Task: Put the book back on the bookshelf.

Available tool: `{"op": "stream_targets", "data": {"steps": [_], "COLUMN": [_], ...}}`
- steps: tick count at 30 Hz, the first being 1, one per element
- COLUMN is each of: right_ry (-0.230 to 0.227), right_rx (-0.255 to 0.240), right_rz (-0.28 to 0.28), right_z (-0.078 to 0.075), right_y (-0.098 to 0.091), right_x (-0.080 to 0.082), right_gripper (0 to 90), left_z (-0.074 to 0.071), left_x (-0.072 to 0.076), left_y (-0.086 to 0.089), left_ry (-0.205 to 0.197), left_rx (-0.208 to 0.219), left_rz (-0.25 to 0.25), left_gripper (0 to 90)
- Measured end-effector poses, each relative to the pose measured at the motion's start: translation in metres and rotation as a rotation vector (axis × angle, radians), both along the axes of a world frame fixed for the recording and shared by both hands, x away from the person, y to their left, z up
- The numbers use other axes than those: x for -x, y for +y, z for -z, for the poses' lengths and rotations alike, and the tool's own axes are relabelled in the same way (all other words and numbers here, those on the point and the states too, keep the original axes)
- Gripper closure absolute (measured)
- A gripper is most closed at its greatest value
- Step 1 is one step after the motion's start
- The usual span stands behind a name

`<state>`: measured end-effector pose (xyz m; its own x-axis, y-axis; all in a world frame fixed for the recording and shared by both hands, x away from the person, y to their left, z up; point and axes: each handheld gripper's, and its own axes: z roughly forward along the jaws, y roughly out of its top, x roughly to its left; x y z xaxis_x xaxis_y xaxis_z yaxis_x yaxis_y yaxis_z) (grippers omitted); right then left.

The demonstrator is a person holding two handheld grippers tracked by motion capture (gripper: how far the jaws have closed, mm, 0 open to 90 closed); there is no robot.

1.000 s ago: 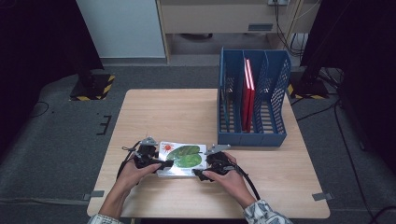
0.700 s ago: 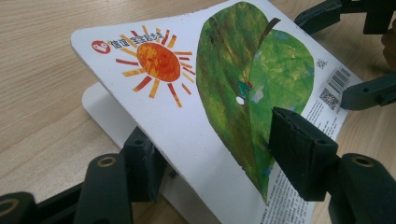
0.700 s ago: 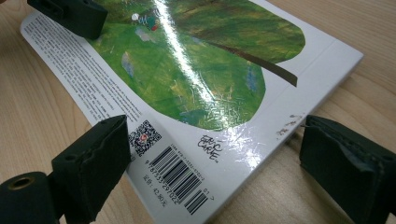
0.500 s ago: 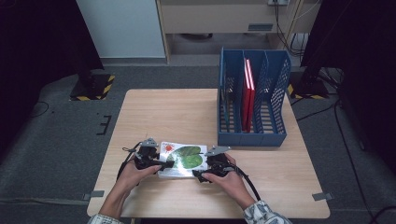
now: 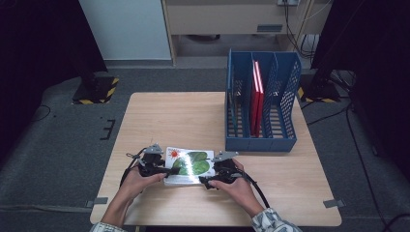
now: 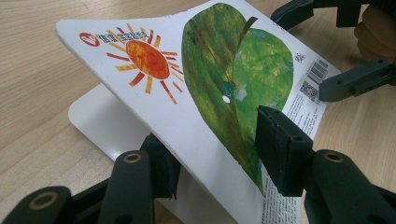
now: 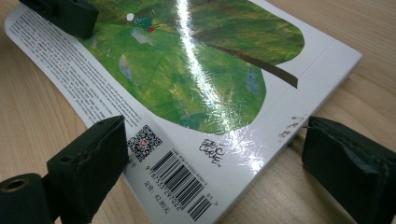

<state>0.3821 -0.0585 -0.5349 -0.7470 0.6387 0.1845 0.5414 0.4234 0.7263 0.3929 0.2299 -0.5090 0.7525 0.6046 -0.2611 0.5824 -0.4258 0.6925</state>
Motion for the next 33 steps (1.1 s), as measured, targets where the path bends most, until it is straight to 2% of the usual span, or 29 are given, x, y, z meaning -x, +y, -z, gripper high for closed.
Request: {"op": "stream_targets", "data": {"steps": [1,2,4,11,16,19,23,33], "right_ry": [0.0,-0.004,-0.005,0.005,-0.01,-0.003,0.023,0.035], "right_rx": [0.0,0.006,0.007,0.001,0.004,0.004,-0.013,-0.019], "right_rz": [0.0,0.002,0.007,-0.003,-0.012,-0.012,0.016,-0.009], "right_z": [0.0,0.0,-0.001,-0.001,-0.002,-0.002,-0.002,-0.002], "right_y": [0.0,0.0,0.001,0.0,0.0,0.001,0.0,-0.003], "right_x": [0.0,0.0,0.001,0.0,0.0,-0.001,-0.008,-0.011], "right_gripper": [7.4,7.3,7.4,7.5,8.7,8.2,8.5,8.2], "left_z": [0.0,-0.003,-0.005,-0.005,-0.006,-0.006,-0.01,-0.016], "left_x": [0.0,0.003,0.005,0.006,0.007,0.008,0.012,0.018], "left_y": [0.0,-0.002,-0.003,-0.001,-0.001,-0.001,-0.003,-0.004], "left_ry": [0.0,-0.027,-0.039,-0.029,-0.034,-0.042,-0.069,-0.138], "left_rx": [0.0,-0.023,-0.026,-0.002,0.012,0.014,0.001,-0.007], "left_rz": [0.0,0.007,0.008,0.013,0.025,0.032,0.036,0.06], "left_gripper": [51.2,51.2,51.4,55.0,57.4,58.6,60.9,63.3]}}
